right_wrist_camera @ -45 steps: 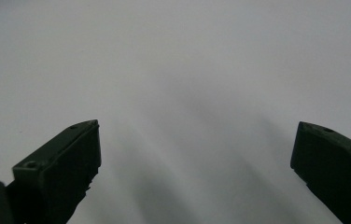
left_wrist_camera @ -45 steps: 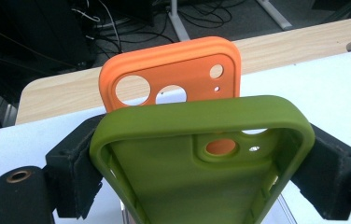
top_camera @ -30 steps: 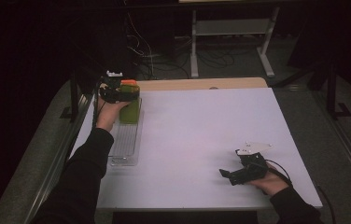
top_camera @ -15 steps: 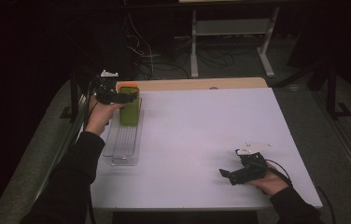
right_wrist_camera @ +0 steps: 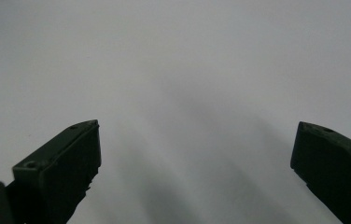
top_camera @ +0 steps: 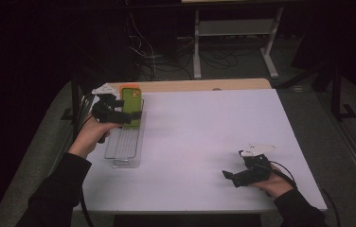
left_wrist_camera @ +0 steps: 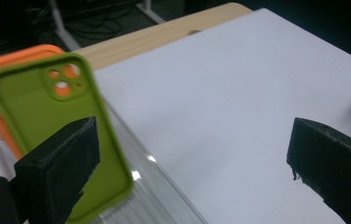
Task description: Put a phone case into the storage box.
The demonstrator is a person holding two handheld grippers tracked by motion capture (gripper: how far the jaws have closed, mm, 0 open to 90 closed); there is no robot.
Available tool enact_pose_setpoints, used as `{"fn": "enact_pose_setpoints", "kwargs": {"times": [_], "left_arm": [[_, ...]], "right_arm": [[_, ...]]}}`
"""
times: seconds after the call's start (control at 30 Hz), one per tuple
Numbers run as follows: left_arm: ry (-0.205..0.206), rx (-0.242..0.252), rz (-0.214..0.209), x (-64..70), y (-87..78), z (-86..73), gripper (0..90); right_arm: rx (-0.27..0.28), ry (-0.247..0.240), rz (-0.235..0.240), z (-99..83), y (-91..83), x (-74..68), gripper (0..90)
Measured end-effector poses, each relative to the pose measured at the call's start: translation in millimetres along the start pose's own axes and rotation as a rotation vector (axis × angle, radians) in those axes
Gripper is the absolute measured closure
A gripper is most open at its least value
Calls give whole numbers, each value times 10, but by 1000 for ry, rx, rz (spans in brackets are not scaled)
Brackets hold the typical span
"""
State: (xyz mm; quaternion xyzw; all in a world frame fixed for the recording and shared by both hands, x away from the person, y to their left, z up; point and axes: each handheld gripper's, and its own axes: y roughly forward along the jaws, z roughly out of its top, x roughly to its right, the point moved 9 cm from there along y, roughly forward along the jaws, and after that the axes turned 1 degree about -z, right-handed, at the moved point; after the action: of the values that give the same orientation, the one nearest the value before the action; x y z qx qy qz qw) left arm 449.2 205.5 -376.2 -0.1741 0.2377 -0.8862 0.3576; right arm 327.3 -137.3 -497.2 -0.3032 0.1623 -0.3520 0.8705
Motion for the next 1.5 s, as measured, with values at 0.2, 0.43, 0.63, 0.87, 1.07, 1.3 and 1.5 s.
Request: {"fn": "enact_pose_setpoints", "kwargs": {"times": [0.2, 0.43, 0.63, 0.87, 1.07, 1.3, 1.5], "left_arm": [[36, 5, -45, 218, -113, -180, 21], [98, -25, -76, 402, -182, -445, 21], [113, -37, -84, 501, -168, -666, 21], [140, -47, -92, 613, -156, -856, 21], [143, -31, -92, 652, -168, -954, 21], [156, -50, -108, 706, -128, -1068, 21], [144, -61, -107, 713, -111, -1105, 21]], "right_arm": [[6, -11, 7, 27, -29, -10, 8], [18, -45, 36, 83, -71, -66, 8], [36, -63, 39, 157, -110, -91, 8], [62, -70, 34, 257, -178, -92, 8], [85, -77, 30, 359, -241, -91, 8], [109, -82, 22, 430, -303, -65, 8], [106, -85, 23, 428, -304, -67, 8]]}}
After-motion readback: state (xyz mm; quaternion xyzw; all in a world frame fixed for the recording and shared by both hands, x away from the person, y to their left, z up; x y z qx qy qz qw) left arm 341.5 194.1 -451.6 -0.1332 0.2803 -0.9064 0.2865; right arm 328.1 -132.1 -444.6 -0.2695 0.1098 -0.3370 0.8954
